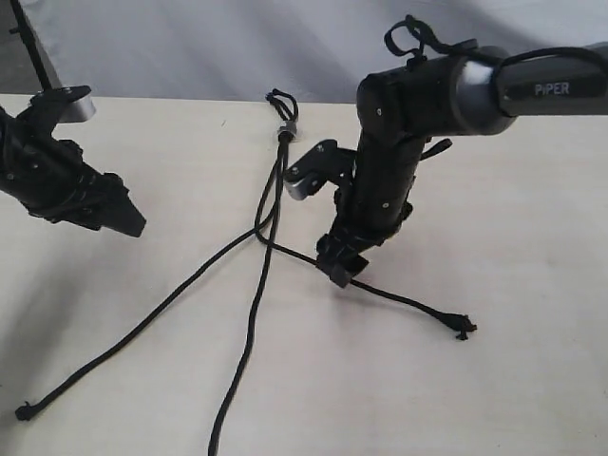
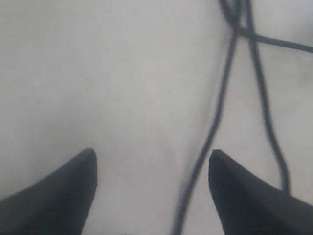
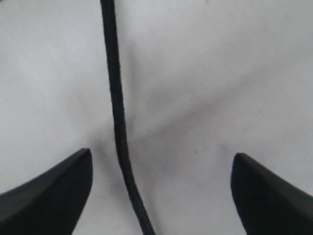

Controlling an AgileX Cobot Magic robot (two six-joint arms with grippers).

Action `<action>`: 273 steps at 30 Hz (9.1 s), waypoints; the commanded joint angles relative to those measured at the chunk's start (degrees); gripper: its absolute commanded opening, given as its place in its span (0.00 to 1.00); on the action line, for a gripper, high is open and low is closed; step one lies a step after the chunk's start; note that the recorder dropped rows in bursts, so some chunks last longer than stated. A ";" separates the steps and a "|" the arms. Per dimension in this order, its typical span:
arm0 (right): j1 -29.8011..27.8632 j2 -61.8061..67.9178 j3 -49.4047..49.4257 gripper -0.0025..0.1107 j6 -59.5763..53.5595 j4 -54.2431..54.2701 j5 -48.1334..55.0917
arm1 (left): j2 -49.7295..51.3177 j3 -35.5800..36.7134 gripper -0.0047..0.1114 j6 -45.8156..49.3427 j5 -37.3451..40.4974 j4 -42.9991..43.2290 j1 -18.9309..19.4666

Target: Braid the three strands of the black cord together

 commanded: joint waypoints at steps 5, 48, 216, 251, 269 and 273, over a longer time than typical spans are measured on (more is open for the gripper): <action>-3.84 -20.18 5.99 0.73 4.57 -0.50 -14.75 | -0.50 -0.50 0.58 13.93 8.58 -14.49 -15.17; -20.98 -43.59 34.87 0.73 5.67 2.05 -46.80 | 7.57 -1.24 0.58 -37.95 -11.05 24.13 -39.16; 20.24 -3.58 7.37 0.02 24.19 -31.39 -10.42 | -16.93 5.62 0.04 -34.09 -19.84 35.76 -9.24; 19.87 -8.14 7.37 0.02 11.25 -15.50 -3.82 | -16.83 5.85 0.04 -34.10 -20.30 35.00 -9.24; 12.19 -0.91 7.37 0.02 16.32 -19.57 -8.29 | -16.83 5.85 0.04 -34.10 -20.30 35.00 -9.24; 12.19 -0.04 7.37 0.07 20.10 -21.83 -7.81 | -16.83 5.84 0.04 -34.10 -20.30 34.65 -9.24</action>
